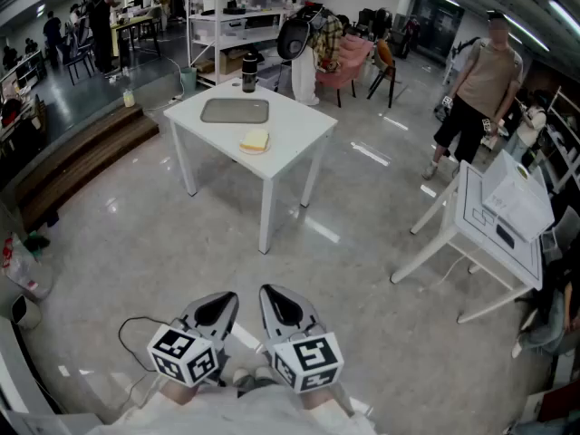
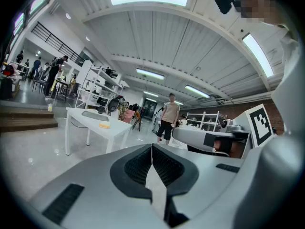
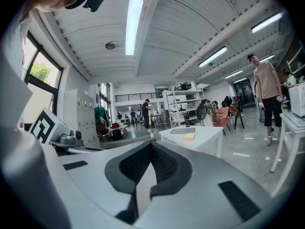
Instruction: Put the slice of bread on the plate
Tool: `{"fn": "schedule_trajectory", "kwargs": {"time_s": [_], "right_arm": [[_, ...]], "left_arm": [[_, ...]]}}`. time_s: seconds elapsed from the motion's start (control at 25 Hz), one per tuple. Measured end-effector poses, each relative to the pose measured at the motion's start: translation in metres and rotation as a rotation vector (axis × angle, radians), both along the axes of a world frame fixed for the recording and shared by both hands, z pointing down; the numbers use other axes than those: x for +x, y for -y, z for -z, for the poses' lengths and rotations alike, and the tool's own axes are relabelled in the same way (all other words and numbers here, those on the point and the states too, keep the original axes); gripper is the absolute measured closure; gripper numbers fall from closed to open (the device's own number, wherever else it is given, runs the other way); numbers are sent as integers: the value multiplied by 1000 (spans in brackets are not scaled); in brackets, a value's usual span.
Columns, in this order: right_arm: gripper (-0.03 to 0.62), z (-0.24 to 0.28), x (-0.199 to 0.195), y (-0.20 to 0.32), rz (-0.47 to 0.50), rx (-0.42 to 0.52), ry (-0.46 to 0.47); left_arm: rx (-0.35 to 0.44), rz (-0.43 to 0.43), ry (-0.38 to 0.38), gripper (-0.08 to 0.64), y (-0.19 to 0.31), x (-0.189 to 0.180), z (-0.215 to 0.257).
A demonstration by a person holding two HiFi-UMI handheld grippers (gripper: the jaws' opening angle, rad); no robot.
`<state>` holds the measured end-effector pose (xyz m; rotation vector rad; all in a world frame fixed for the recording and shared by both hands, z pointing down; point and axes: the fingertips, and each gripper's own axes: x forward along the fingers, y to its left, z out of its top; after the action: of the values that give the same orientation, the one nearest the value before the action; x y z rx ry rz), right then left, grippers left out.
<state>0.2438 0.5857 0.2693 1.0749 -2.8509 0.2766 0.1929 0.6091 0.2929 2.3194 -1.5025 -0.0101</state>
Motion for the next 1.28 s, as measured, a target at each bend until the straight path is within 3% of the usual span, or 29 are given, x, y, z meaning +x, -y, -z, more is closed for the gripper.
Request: {"fn": "schedule_trajectory", "kwargs": {"time_s": [0.44, 0.56, 0.88, 1.28], "right_arm": [[580, -11, 5, 4, -1, -47, 15], [578, -12, 2, 6, 29, -60, 50], [578, -21, 8, 12, 119, -80, 19], [578, -42, 17, 24, 182, -116, 24]], "left_arm": [[24, -50, -25, 551, 1, 7, 3], [17, -43, -31, 551, 5, 8, 0], [1, 18, -52, 551, 21, 12, -9], [-47, 1, -59, 551, 32, 41, -36]]}}
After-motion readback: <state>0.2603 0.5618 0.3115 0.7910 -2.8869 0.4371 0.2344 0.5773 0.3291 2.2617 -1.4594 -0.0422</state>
